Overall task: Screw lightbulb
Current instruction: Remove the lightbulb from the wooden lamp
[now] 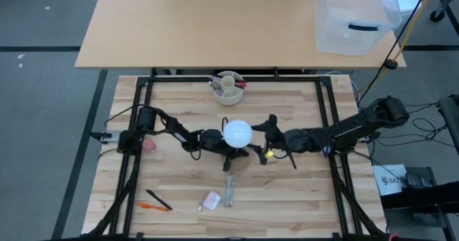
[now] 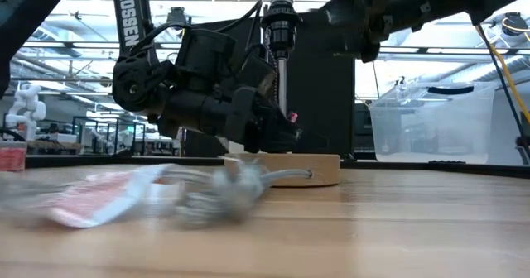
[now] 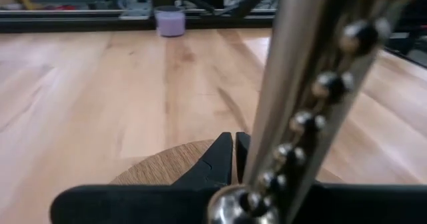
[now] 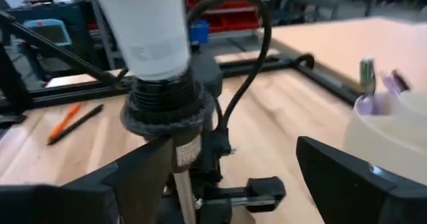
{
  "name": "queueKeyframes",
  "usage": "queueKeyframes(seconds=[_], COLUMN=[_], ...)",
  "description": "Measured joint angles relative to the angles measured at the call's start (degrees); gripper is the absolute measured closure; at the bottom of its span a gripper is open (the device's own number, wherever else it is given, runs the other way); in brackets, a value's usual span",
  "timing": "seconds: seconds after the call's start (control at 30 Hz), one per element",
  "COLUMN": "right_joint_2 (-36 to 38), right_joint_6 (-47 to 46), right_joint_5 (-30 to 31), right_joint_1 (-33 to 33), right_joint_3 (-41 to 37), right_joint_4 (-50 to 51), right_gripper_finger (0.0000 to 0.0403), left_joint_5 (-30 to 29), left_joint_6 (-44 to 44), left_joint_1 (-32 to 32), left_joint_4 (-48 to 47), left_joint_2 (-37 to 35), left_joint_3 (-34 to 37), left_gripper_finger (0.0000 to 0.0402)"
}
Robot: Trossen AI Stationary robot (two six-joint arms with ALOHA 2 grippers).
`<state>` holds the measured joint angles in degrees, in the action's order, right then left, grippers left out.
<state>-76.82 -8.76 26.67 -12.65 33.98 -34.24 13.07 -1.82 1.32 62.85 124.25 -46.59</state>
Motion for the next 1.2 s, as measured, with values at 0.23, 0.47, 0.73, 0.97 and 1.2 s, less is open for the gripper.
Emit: queueKeyframes(seconds=[0.23,0.47,0.73,0.97,1.2], right_joint_2=[-0.14,-1.11,-4.62,-6.8,-6.78], right_joint_6=[6.15,6.79,7.14,11.52,15.01], right_joint_5=[0.31,0.27,0.24,0.33,-0.43], right_joint_1=[-0.54,-0.08,1.6,3.22,3.43], right_joint_3=[0.3,0.3,3.98,7.86,8.89], right_joint_4=[-11.53,-12.71,-13.63,-13.61,-14.5], right_gripper_finger=[0.0087,0.0087,0.0087,0.0087,0.0089], left_joint_5=[-5.22,-11.46,-17.39,-17.36,-16.38], left_joint_6=[1.55,4.08,6.13,7.0,6.86], left_joint_1=[0.0,0.02,0.04,0.04,-0.24], left_joint_4=[-0.2,-0.26,-0.41,-1.11,-2.51], left_joint_2=[-0.02,0.0,0.02,0.02,-0.02], left_joint_3=[-0.15,-0.24,-0.4,-0.94,-1.05], left_gripper_finger=[0.0379,0.0379,0.0379,0.0379,0.0379])
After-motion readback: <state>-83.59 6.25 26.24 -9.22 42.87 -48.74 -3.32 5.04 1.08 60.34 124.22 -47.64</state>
